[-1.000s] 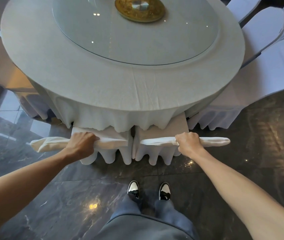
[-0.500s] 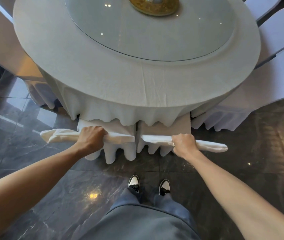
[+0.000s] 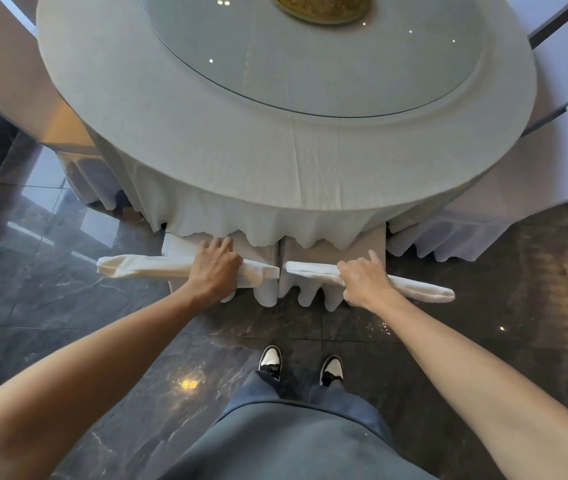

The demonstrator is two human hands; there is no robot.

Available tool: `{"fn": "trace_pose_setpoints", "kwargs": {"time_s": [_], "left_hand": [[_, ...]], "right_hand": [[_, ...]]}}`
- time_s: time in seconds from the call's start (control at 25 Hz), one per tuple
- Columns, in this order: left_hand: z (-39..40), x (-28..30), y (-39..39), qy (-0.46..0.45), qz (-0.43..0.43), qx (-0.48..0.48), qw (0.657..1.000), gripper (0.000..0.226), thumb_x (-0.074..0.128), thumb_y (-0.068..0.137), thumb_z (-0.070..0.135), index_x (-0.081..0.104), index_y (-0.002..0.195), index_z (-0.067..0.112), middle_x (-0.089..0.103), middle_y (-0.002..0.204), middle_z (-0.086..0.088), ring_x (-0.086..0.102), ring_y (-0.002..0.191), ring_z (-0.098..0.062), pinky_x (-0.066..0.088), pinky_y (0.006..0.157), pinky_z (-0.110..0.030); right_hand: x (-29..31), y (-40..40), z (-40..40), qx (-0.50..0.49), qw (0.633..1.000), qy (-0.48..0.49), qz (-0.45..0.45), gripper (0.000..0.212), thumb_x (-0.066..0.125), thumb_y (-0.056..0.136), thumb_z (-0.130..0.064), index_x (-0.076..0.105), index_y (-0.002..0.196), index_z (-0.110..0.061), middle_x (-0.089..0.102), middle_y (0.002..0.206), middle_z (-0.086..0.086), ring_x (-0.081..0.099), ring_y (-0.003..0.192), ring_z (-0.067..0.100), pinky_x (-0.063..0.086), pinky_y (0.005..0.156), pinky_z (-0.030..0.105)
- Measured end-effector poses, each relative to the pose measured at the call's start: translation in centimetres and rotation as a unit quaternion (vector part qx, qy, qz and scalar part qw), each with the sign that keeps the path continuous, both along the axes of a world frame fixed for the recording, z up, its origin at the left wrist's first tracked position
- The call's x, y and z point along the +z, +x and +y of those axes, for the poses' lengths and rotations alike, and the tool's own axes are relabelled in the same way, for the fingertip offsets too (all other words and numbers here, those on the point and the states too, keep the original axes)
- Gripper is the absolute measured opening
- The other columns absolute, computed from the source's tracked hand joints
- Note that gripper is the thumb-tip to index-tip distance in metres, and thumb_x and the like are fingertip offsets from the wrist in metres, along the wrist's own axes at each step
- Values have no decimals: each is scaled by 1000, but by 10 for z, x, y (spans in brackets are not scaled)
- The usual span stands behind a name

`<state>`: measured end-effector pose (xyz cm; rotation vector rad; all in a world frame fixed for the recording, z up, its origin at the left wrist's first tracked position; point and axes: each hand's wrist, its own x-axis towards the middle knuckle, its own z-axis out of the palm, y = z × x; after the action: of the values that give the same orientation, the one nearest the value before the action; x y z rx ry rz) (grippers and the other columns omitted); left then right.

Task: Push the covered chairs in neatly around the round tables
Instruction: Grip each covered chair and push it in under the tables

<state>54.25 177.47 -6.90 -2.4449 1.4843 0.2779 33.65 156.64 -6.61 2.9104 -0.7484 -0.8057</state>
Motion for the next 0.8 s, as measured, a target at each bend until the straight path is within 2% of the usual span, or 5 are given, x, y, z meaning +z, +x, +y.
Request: {"fn": "trace_pose_setpoints", "kwargs": {"time_s": [0.12, 0.28, 0.6, 0.8], "left_hand": [[-10, -2, -4, 11, 44, 10, 999, 26, 62, 75, 18, 72, 98, 23, 68, 91, -3, 65, 82, -25, 45, 69, -34], [-12, -4, -3, 10, 58, 27, 998, 21, 60, 74, 16, 73, 90, 22, 69, 78, -2, 64, 69, -25, 44, 60, -30], [-17, -6, -6, 18, 52, 21, 998, 19, 56, 78, 15, 70, 90, 20, 70, 81, -3, 66, 72, -26, 40, 61, -30], [-21, -4, -5, 20, 81, 6, 997, 18, 58, 76, 18, 69, 90, 18, 69, 82, -5, 59, 67, -24, 38, 60, -30]], "right_hand": [[-9, 5, 10, -4, 999, 13, -35, 46, 67, 71, -14, 51, 114, -19, 67, 101, 4, 61, 97, 29, 43, 89, 45], [-9, 4, 17, -16, 998, 8, -55, 32, 61, 80, -9, 52, 110, -19, 69, 97, 6, 66, 86, 30, 46, 68, 39], [-11, -6, 11, 24, 998, -8, -53, 27, 59, 78, -6, 55, 103, -17, 71, 88, 6, 68, 78, 31, 50, 65, 38], [-11, -6, 8, 42, 998, 9, -49, 31, 58, 76, -13, 54, 106, -17, 68, 97, 5, 66, 83, 29, 46, 65, 37]]}}
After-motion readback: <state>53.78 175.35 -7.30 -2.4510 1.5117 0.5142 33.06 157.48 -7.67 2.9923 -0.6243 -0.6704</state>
